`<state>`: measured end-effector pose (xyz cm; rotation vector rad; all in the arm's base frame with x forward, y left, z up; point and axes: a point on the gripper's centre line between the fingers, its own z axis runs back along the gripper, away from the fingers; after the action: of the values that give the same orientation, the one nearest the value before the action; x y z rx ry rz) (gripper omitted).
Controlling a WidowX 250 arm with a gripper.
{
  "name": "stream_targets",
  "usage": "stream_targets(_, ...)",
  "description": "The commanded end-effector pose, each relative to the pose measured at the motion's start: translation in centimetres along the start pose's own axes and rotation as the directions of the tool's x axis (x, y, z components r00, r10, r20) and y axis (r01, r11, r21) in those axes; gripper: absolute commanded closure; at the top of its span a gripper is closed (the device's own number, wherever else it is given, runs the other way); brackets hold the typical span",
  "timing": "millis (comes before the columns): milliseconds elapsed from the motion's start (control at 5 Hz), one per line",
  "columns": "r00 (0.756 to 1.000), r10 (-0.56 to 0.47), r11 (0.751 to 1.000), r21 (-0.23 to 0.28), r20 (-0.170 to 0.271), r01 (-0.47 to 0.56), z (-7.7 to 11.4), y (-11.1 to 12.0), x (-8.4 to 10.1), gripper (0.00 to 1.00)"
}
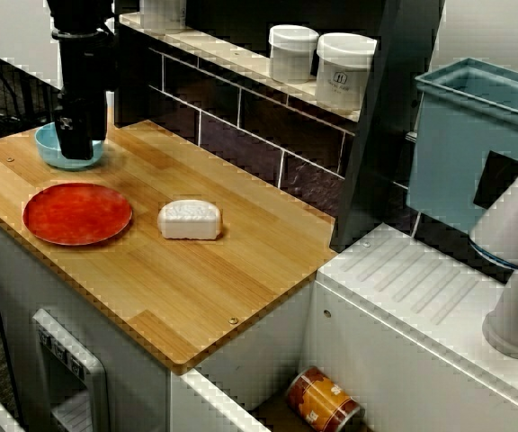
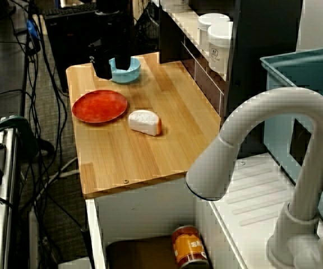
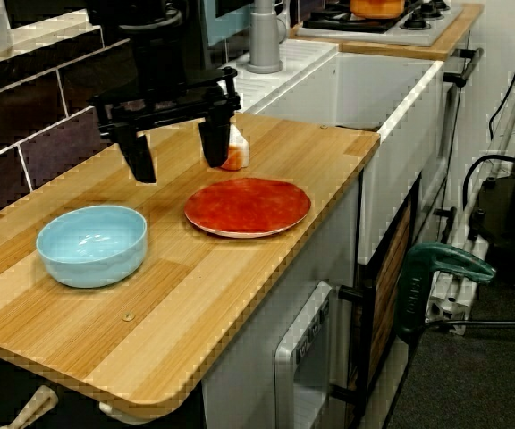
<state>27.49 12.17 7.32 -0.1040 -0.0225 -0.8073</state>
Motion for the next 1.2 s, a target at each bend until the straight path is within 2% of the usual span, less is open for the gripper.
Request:
stream_targets(0, 0.937, 0.302, 0.948, 0.055, 0.173, -0.315, 1.9, -2.2, 3.0, 0.0)
stream_targets(200, 0.939, 0.308, 0.941, 0.093, 0.156, -0.324, 1.0, -2.7, 5.3, 0.0)
stream_targets(400, 0.941, 0.276, 0.946, 0.119, 0.198, -0.303, 1.1, -4.3, 7.4, 0.0)
stream_targets(600, 0.934, 0.271, 0.935, 0.166, 0.233, -0.313, 0.8, -4.9, 9.1, 0.0)
stream_targets(800, 0.941, 0.257, 0.94, 0.17, 0.22, -0.296, 0.2, -5.2, 9.9, 0.0)
stream_targets(1000, 0.942, 0.248, 0.943, 0.168, 0.225, -0.288, 0.6, -5.3, 10.1, 0.0)
